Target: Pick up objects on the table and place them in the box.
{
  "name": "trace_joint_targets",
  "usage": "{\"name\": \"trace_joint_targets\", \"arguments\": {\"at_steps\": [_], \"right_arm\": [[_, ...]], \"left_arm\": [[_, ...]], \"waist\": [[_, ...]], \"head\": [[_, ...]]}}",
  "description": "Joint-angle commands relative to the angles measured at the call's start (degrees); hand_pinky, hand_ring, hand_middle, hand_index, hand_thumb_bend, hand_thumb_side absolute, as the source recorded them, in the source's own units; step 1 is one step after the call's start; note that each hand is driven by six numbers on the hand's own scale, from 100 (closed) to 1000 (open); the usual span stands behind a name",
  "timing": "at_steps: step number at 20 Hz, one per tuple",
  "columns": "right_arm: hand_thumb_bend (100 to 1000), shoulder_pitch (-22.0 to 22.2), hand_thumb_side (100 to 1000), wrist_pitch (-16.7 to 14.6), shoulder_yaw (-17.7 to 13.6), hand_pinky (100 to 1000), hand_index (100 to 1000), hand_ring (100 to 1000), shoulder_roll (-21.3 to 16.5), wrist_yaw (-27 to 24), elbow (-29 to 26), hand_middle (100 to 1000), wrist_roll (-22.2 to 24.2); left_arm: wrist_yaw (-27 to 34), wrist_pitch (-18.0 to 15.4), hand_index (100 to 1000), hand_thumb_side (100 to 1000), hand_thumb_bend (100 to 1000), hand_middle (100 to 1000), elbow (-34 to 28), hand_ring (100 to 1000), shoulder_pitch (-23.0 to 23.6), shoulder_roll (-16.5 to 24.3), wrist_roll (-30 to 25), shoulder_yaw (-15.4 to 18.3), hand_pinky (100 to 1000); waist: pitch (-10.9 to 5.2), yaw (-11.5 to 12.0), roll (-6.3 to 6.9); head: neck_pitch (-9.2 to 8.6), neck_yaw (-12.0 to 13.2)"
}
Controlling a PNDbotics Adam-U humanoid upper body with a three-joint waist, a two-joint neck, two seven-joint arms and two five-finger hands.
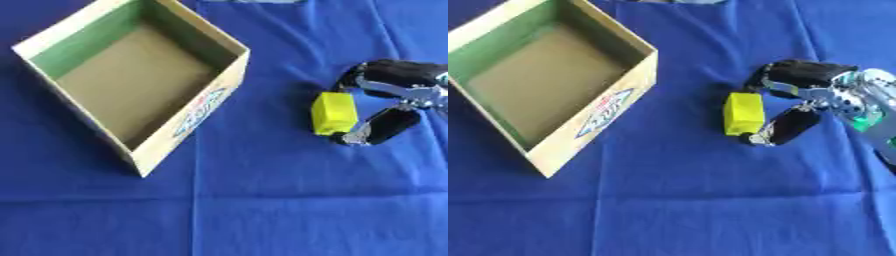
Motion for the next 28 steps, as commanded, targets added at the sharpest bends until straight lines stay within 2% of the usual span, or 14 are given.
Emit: {"name": "trace_joint_targets", "arguments": {"at_steps": [1,5,6,7,10,13,15,28], "right_arm": [[423,-0.5,497,0.5,-0.3,739,734,776,-1.1,0.8,0.1,579,-0.5],[339,-0.7,440,1.4,-0.3,686,661,670,-0.8,1.1,0.4,512,-2.4],[339,-0.7,440,1.7,-0.3,686,661,670,-0.8,1.0,0.4,512,-3.0],[303,-0.8,418,2.0,-0.3,658,616,644,-0.7,0.7,0.5,481,-3.6],[232,-0.7,385,3.3,-0.5,621,572,618,-0.6,-1.3,0.7,449,-5.0],[129,-0.7,381,4.4,-0.7,591,530,598,-0.6,-3.1,0.7,405,-6.3],[100,-0.6,390,5.0,-0.9,585,513,593,-0.7,-4.4,0.4,388,-7.2],[100,0.5,394,6.5,-4.3,575,488,586,-4.2,-10.8,-6.1,371,-9.6]], "left_arm": [[-0.2,-0.2,657,916,100,554,-0.8,454,-0.5,0.3,-0.3,0.3,295],[-0.1,-0.1,657,918,100,554,-0.8,454,-0.6,0.2,-0.3,0.2,295],[-0.1,-0.1,657,918,100,554,-0.8,454,-0.5,0.2,-0.4,0.2,295],[-0.1,-0.1,656,918,100,554,-0.8,454,-0.5,0.2,-0.3,0.3,295],[-0.1,0.0,656,918,100,554,-0.8,454,-0.6,0.2,-0.3,0.3,295],[-0.1,0.0,656,919,100,553,-0.8,454,-0.5,0.1,-0.4,0.3,295],[-0.2,0.1,656,918,100,553,-0.8,454,-0.5,0.1,-0.4,0.3,296],[-0.3,0.6,656,916,100,555,-0.8,455,0.0,0.5,-0.4,0.4,298]], "waist": [[-1.15,0.1,-0.05],[-1.05,0.2,-0.09],[-1.04,0.2,-0.1],[-1.04,0.2,-0.11],[-1.06,0.3,-0.18],[-1.15,0.3,-0.25],[-1.26,0.3,-0.26],[-3.12,-0.8,-0.12]], "head": [[-0.48,-0.1],[-0.38,-0.1],[-0.36,-0.1],[-0.37,0.0],[-0.4,0.0],[-0.46,0.1],[-0.45,0.1],[-0.17,0.6]]}}
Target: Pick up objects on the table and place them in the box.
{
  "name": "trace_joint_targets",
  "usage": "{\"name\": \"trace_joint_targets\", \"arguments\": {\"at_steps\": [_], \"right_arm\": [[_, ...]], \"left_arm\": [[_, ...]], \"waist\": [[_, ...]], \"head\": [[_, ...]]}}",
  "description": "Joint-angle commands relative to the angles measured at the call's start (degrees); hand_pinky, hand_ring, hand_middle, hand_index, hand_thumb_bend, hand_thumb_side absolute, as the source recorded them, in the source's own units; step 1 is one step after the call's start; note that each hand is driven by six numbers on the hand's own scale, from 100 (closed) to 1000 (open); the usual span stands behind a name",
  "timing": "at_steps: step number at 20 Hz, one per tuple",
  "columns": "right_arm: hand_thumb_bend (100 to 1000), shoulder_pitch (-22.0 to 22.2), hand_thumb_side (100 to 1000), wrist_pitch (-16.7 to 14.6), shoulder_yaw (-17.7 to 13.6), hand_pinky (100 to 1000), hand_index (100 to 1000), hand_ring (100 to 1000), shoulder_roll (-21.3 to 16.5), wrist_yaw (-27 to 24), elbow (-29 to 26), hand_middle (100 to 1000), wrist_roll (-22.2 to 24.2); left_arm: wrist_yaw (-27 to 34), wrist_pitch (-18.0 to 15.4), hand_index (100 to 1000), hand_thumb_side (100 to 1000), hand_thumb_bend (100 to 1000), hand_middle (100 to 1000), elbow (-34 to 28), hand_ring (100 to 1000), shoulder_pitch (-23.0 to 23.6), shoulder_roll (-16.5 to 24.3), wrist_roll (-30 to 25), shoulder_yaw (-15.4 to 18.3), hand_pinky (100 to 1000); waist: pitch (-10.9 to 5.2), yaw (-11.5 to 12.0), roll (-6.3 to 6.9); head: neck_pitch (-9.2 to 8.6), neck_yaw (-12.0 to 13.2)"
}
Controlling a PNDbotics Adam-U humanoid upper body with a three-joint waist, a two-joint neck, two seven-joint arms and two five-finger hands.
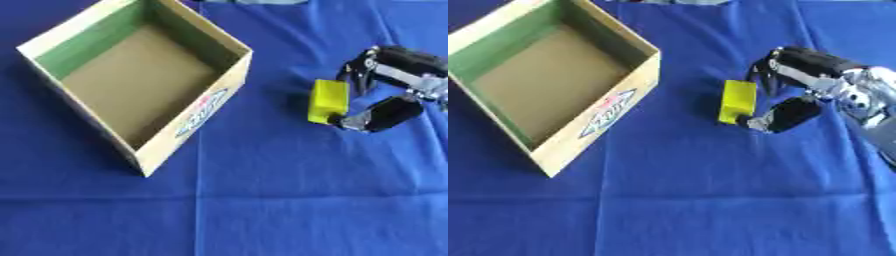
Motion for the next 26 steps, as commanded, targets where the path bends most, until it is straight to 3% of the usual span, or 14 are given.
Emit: {"name": "trace_joint_targets", "arguments": {"at_steps": [1,13,22,23,24,26], "right_arm": [[100,-0.4,392,0.7,-1.9,573,486,586,-3.1,-1.7,-2.4,369,-0.5],[100,-2.5,412,3.2,-4.9,545,449,569,-3.9,-9.2,-5.2,339,-4.0],[100,-6.6,440,2.9,-5.0,543,442,566,-4.2,-10.5,-6.0,335,-7.0],[100,-7.2,612,3.0,-4.9,540,441,565,-4.0,-10.7,-5.8,337,-7.2],[100,-7.7,438,3.0,-4.9,539,441,564,-3.9,-11.0,-5.6,334,-7.6],[100,-8.9,437,3.3,-4.7,536,441,563,-3.6,-11.4,-5.2,333,-8.2]], "left_arm": [[-0.2,0.2,656,916,100,555,-0.8,455,-0.1,1.0,-0.1,0.4,298],[-0.1,0.6,656,917,100,553,-0.8,455,0.2,1.1,-0.1,0.5,300],[0.3,0.9,658,918,100,553,-0.8,456,0.2,1.2,-0.5,0.1,303],[0.3,1.0,658,918,100,553,-0.8,456,0.3,1.2,-0.6,0.1,303],[-0.1,1.2,658,918,100,553,-0.8,453,0.3,1.2,-0.6,0.1,303],[0.2,1.1,658,918,100,553,-0.8,449,0.2,1.1,-0.7,-0.1,303]], "waist": [[-2.05,-0.1,-0.02],[-3.01,0.1,-0.83],[-4.38,2.7,-2.34],[-4.5,3.1,-2.46],[-4.59,3.5,-2.6],[-4.7,4.3,-2.97]], "head": [[-0.14,0.0],[-0.25,-0.4],[0.01,-2.8],[0.07,-3.1],[0.07,-3.4],[0.01,-4.2]]}}
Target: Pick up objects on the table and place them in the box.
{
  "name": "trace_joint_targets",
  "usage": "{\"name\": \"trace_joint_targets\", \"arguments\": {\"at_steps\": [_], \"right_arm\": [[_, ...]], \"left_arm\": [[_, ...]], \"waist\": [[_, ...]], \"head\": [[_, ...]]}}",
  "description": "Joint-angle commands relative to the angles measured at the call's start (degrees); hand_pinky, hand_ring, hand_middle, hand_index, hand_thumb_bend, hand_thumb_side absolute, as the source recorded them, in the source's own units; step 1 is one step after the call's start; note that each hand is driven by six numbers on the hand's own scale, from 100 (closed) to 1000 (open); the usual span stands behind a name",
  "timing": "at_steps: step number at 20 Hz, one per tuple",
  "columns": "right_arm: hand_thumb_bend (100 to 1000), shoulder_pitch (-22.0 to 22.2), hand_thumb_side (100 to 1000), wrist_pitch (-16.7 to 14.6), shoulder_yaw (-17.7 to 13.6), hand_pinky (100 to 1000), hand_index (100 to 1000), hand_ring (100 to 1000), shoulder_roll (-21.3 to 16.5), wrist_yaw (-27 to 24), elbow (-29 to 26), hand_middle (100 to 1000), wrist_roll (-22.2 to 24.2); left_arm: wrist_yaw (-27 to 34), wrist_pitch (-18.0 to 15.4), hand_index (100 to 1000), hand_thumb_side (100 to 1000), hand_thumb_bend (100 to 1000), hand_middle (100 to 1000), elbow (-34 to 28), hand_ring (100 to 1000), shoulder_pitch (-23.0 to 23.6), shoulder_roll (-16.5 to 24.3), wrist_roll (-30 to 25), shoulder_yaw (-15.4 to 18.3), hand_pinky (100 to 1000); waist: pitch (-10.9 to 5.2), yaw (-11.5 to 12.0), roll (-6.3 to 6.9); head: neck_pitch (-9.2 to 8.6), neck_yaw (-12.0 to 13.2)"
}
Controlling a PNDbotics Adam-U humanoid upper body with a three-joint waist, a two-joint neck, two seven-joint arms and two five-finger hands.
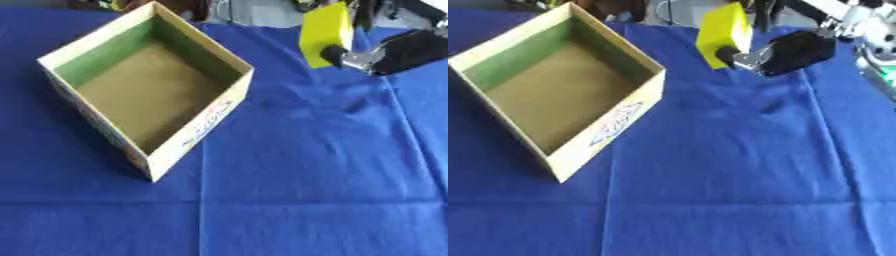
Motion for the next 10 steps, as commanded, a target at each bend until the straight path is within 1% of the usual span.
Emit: {"name": "trace_joint_targets", "arguments": {"at_steps": [1,6,10], "right_arm": [[100,-2.1,437,0.3,-0.5,535,441,563,-1.6,-0.9,0.0,333,-1.2],[100,-5.8,432,0.9,0.3,522,439,560,-0.4,-1.8,0.8,331,-2.8],[100,-9.6,423,1.4,1.1,502,436,555,1.3,-2.5,1.9,330,-6.0]], "left_arm": [[0.3,0.1,658,918,100,553,-0.8,449,-0.2,1.0,-0.3,-0.2,303],[0.7,-0.1,657,920,100,553,-0.8,448,-0.8,0.8,-0.7,-0.5,303],[0.8,-0.2,655,923,100,552,-0.8,445,-1.0,0.5,-1.3,-0.9,301]], "waist": [[-1.76,0.6,-0.18],[-1.21,3.0,-1.07],[-0.29,5.4,-1.87]], "head": [[-0.14,-1.4],[-0.47,-3.4],[-1.21,-5.2]]}}
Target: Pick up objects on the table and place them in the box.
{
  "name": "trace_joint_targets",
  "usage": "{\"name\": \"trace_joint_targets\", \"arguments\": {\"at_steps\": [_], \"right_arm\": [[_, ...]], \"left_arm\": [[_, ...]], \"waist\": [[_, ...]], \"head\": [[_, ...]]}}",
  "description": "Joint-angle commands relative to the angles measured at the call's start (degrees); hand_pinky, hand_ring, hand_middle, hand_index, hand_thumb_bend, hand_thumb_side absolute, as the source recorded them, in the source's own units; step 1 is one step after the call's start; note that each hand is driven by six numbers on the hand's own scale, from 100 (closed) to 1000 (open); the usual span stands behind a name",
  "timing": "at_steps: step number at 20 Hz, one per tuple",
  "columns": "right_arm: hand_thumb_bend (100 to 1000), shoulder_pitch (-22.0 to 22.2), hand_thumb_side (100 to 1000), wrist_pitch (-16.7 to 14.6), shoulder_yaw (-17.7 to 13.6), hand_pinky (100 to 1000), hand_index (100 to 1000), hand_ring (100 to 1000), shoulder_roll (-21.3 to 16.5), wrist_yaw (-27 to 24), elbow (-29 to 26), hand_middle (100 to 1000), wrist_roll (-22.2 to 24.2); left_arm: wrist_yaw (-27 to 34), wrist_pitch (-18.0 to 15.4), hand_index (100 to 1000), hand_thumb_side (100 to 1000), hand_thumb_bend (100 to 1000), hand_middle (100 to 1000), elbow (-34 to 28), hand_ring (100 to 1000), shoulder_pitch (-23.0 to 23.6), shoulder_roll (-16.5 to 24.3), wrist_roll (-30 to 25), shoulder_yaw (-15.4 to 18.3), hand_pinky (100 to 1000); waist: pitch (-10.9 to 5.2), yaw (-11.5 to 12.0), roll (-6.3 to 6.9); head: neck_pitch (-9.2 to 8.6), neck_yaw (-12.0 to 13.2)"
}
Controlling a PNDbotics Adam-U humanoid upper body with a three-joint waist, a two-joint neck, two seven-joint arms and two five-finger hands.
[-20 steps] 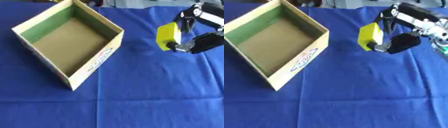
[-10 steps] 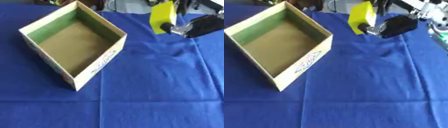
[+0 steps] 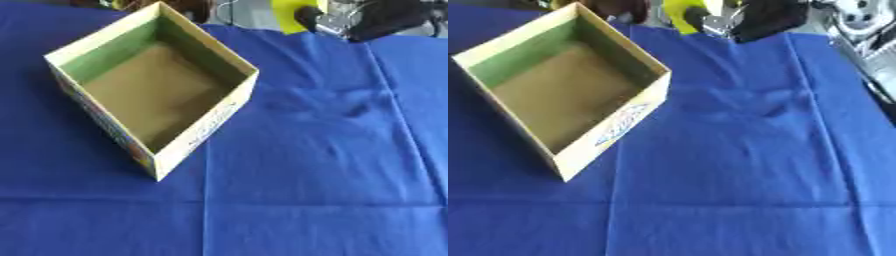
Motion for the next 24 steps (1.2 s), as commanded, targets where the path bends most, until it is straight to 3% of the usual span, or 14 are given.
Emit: {"name": "trace_joint_targets", "arguments": {"at_steps": [1,5,11,18,19,20,24], "right_arm": [[100,-2.7,420,0.3,0.1,497,436,553,0.0,-0.9,0.9,330,-2.7],[100,-6.5,410,1.1,1.6,486,434,552,2.1,-1.3,3.0,329,-6.0],[100,-12.5,401,2.6,4.6,475,433,550,7.3,2.2,8.8,327,-8.5],[100,-14.4,397,1.7,7.3,470,432,549,10.8,5.9,13.3,324,-8.8],[112,-14.4,328,1.4,7.6,470,433,549,10.9,6.3,13.6,325,-8.8],[100,-14.4,402,1.1,7.9,470,433,549,11.1,7.1,13.9,325,-8.9],[100,-14.5,400,0.7,8.8,468,432,550,11.9,9.0,16.0,323,-8.4]], "left_arm": [[0.2,-0.1,655,923,100,552,-0.8,445,-0.6,0.4,-0.5,-0.4,301],[0.2,-0.1,654,922,100,552,-0.8,443,-0.8,-0.2,-0.7,-0.6,299],[0.5,0.0,654,923,100,552,-0.8,442,-1.1,-1.0,-1.1,-0.8,299],[0.8,0.1,653,924,100,552,-0.8,441,-1.4,-1.6,-1.3,-0.9,299],[0.8,0.1,653,925,100,552,-0.8,441,-1.4,-1.7,-1.4,-0.9,298],[0.8,0.1,652,925,100,552,-0.8,441,-1.5,-1.8,-1.5,-1.0,298],[0.9,0.1,651,927,100,552,-0.8,440,-1.8,-2.1,-1.7,-1.1,298]], "waist": [[-0.86,0.6,0.05],[-0.09,2.4,-0.02],[0.23,4.7,-0.01],[0.84,6.1,-0.25],[0.98,6.2,-0.3],[1.14,6.4,-0.36],[1.89,7.3,-0.56]], "head": [[-1.19,-1.4],[-1.76,-2.9],[-2.36,-6.1],[-2.66,-8.3],[-2.56,-8.7],[-2.57,-9.1],[-2.88,-10.5]]}}
